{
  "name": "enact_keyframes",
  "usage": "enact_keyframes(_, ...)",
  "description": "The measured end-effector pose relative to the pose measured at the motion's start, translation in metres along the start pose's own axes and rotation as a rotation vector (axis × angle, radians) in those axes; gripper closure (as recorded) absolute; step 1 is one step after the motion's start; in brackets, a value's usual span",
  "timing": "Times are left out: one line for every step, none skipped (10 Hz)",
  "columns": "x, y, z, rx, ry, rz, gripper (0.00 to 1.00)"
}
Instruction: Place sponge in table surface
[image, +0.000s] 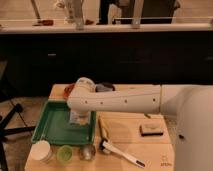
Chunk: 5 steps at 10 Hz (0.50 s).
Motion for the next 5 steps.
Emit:
enact_keyframes(0.013, -0.001, -0.008, 0.013, 0.008, 0.017, 1.00)
enact_keyframes(0.025, -0.001, -0.012, 0.022, 0.017, 0.038, 1.00)
enact_keyframes(0.039, -0.002, -0.015, 0.029, 0.027, 0.070, 1.00)
enact_keyframes(0.051, -0.003, -0.017, 0.033, 0.038, 0.103, 1.00)
enact_keyframes(0.065, -0.004, -0.018, 0.035, 0.050, 0.139, 1.00)
